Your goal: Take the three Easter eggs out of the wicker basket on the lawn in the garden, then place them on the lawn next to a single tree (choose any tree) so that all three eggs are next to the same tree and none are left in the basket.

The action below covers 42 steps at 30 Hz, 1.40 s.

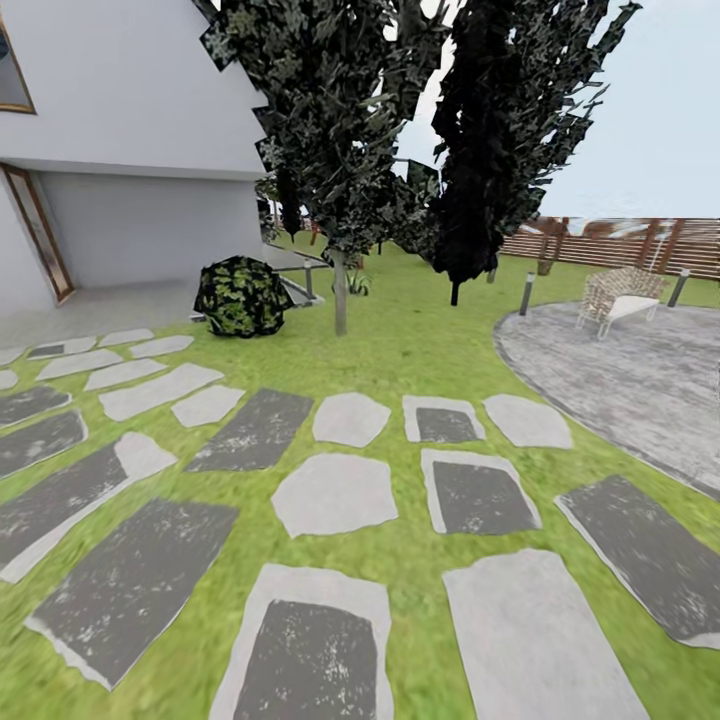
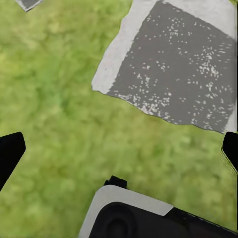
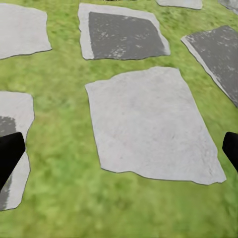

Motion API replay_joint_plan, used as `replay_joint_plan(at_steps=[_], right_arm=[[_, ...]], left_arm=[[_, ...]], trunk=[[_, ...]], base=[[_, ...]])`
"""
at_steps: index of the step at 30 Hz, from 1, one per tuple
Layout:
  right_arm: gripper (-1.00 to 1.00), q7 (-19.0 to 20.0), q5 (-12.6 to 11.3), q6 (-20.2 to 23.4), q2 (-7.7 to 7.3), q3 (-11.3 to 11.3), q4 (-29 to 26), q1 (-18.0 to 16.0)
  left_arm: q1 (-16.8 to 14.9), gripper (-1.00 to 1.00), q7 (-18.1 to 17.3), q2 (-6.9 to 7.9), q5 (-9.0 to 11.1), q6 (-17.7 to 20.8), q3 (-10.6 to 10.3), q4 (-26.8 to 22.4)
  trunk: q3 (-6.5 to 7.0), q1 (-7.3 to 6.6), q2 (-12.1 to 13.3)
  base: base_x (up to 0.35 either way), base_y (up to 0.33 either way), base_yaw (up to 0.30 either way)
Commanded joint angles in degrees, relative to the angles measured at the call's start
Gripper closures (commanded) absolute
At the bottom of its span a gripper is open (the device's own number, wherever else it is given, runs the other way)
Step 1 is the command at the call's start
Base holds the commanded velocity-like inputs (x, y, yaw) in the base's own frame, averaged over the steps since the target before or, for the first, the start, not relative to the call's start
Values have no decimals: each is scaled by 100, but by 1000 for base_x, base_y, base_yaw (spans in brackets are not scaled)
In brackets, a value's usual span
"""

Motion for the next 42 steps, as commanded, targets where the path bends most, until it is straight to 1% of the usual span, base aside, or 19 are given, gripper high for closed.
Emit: replay_joint_plan(at_steps=[1,17,42], right_arm=[[-100,-14,0,-15,0,6,4,-4],[-100,-14,0,-15,0,6,1,-4],[-100,-14,0,-15,0,8,1,-4]], left_arm=[[1,-100,-1,-1,17,-3,2,-11],[2,-100,0,-12,11,-3,2,-11],[4,-100,-1,-12,9,-5,-16,-11]], trunk=[[-11,7,-11],[-11,7,-11],[-11,7,-11]], base=[[335,0,-82],[335,0,-112],[335,0,-5]])
